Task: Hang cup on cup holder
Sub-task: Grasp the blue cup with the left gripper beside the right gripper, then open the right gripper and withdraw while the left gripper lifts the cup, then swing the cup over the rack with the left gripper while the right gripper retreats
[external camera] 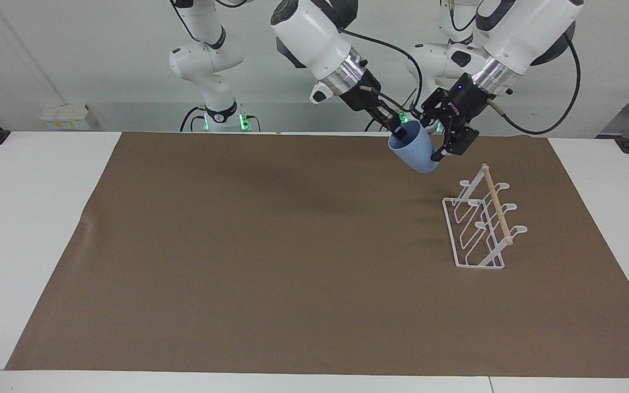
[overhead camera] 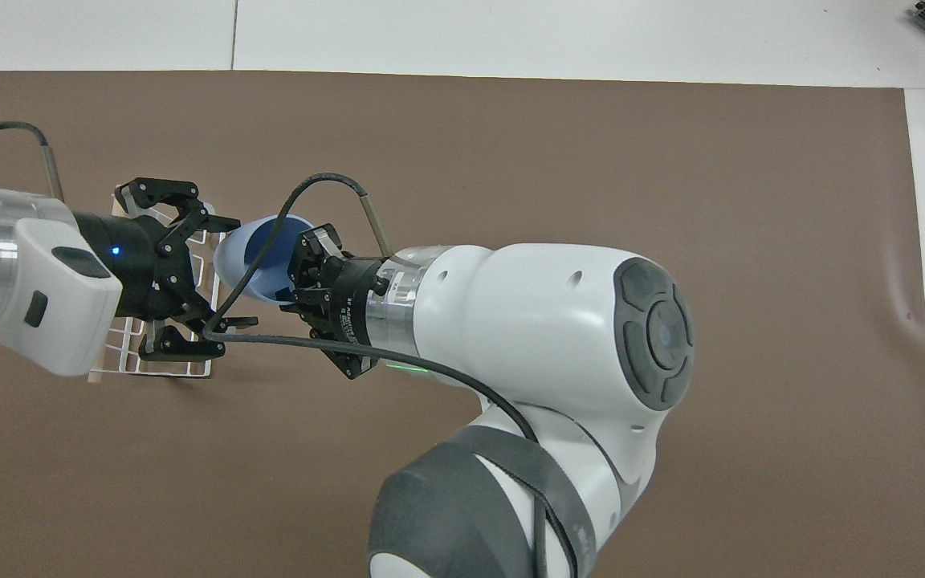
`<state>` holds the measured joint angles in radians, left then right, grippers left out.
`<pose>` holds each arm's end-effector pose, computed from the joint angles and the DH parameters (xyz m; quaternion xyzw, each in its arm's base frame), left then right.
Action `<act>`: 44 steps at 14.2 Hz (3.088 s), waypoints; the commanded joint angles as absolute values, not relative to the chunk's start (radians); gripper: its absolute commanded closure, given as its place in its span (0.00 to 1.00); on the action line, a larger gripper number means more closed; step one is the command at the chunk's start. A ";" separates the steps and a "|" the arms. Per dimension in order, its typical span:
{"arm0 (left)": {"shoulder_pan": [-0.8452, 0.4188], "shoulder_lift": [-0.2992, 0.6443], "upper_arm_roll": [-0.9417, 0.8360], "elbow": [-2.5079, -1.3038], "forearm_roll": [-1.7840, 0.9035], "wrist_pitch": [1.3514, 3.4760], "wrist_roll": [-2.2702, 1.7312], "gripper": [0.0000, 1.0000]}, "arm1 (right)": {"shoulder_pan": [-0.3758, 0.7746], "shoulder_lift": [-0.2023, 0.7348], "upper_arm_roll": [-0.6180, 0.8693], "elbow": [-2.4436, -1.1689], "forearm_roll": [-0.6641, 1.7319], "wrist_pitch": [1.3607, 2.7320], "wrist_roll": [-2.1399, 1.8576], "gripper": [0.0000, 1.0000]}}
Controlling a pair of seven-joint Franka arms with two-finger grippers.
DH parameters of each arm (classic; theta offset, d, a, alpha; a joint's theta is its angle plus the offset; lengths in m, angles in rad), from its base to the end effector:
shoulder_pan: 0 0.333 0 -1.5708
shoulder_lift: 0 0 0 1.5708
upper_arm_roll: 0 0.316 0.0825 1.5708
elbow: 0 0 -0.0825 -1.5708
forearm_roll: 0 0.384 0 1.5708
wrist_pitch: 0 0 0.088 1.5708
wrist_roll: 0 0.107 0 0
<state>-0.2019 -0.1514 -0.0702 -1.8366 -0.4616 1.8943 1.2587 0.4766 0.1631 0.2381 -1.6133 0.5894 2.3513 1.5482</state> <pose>0.5050 -0.1775 0.6166 0.7333 -0.6358 0.1929 0.1439 0.4989 0.4272 0.5972 -0.7756 0.5003 0.1320 0.3616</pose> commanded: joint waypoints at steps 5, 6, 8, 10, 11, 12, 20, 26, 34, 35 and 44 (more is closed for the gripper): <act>-0.261 -0.138 -0.058 -1.859 -0.495 1.933 1.244 1.00 | 0.466 0.178 0.247 -1.583 0.577 2.350 1.566 1.00; -0.261 -0.138 -0.057 -1.856 -0.495 1.928 1.243 1.00 | 0.466 0.178 0.247 -1.583 0.577 2.350 1.566 1.00; -0.258 -0.135 -0.055 -1.852 -0.489 1.924 1.241 1.00 | 0.466 0.179 0.247 -1.582 0.577 2.350 1.566 1.00; -0.244 -0.126 -0.054 -1.836 -0.485 1.908 1.238 1.00 | 0.466 0.179 0.247 -1.582 0.578 2.350 1.566 1.00; -0.241 -0.124 -0.052 -1.835 -0.483 1.907 1.238 1.00 | 0.465 0.178 0.247 -1.582 0.578 2.350 1.566 1.00; -0.241 -0.124 -0.051 -1.833 -0.482 1.907 1.238 1.00 | 0.465 0.179 0.247 -1.583 0.577 2.350 1.566 1.00; -0.222 -0.117 -0.051 -1.821 -0.390 1.902 1.238 1.00 | 0.459 0.178 0.244 -1.582 0.580 2.350 1.566 0.60; -0.210 -0.086 -0.048 -1.755 -0.087 1.910 1.226 1.00 | 0.425 0.176 0.241 -1.580 0.572 2.333 1.455 0.58; -0.221 -0.081 -0.057 -1.769 0.423 1.839 1.147 1.00 | 0.318 0.164 0.233 -1.560 0.505 2.087 0.772 0.58; -0.215 -0.078 -0.057 -1.775 0.463 1.839 1.144 1.00 | 0.293 0.164 0.235 -1.534 0.452 2.015 0.720 0.58; -0.325 0.083 -0.058 -1.790 1.031 1.841 1.017 1.00 | 0.233 0.130 0.233 -1.408 -0.029 1.582 0.320 0.58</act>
<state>-0.3048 0.0560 -0.0681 -1.7885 0.9563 1.8555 1.0757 0.2416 0.1443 0.2269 -1.4167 0.0413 1.6304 0.4081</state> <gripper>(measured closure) 0.189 0.573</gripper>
